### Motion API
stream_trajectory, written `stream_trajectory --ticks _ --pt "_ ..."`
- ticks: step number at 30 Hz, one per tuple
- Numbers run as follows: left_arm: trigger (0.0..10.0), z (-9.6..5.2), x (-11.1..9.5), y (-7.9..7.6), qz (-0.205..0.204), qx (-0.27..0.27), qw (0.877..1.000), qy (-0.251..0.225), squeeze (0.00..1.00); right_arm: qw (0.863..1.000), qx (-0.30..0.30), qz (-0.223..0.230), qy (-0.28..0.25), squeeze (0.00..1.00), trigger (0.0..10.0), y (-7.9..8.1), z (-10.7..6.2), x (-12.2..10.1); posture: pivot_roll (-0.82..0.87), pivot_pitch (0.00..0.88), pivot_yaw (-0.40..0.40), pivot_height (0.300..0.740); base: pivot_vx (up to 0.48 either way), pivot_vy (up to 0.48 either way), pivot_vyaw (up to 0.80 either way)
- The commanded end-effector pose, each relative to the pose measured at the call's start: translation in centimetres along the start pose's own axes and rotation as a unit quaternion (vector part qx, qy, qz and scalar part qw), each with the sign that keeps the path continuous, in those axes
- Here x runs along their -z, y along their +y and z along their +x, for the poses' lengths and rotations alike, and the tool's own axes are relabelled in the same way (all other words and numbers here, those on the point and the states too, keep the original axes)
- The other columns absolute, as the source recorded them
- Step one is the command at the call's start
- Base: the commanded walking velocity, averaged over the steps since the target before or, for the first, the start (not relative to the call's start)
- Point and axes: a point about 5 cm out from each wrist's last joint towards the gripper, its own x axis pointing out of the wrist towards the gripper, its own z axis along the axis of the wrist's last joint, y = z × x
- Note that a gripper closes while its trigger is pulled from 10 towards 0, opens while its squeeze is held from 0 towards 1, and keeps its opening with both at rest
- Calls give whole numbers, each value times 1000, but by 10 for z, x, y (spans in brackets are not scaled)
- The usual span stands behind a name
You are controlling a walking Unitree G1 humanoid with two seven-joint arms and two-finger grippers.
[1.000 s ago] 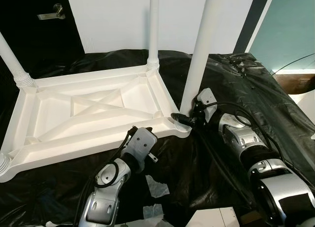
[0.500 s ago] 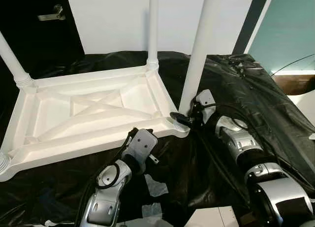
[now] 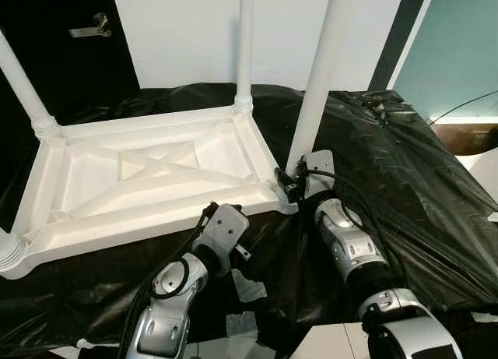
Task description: Building children table
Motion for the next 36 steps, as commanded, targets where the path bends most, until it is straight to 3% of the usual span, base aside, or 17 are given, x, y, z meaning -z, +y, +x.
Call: stream_trajectory --ticks 1,9,10,18,19,20,21,27,31,36 --pt "10000 1 -2 3 -3 -44 999 0 0 999 10 14 51 0 10000 0 -7 21 158 5 -46 740 0 0 0" --pt "10000 2 -2 4 -2 -42 999 -1 0 998 21 21 53 0 10000 0 -9 19 161 5 -48 740 0 0 0" --pt "10000 2 -2 4 -2 -43 999 0 0 998 24 23 49 1000 10000 -1 -8 16 161 4 -51 740 0 0 0" --pt "10000 3 -2 4 -3 -45 999 -1 0 999 -1 25 21 1000 10000 -11 -9 4 161 6 -54 740 0 0 0" --pt "10000 3 -2 3 -4 -46 999 -1 0 1000 -22 15 15 871 10000 -14 -10 1 161 7 -55 740 0 0 0" --pt "10000 3 -2 3 -4 -46 999 -1 0 1000 -22 15 15 871 10000 -14 -10 1 161 7 -55 740 0 0 0" --pt "10000 2 -2 3 -4 -46 999 -1 0 999 -52 6 8 0 10000 -18 -11 -2 160 7 -54 740 0 0 0" --pt "10000 2 -2 3 -5 -46 999 -1 0 994 -104 -14 -2 0 10000 -29 -13 -8 158 10 -52 740 0 0 0" --pt "10000 2 -2 5 -3 -44 999 0 0 977 -209 -46 1 0 10000 -40 -5 -20 155 2 -44 740 0 0 0" --pt "10000 3 -3 8 1 -45 999 -2 0 964 -260 -61 13 0 10000 -39 2 -24 161 0 -46 740 0 0 0"
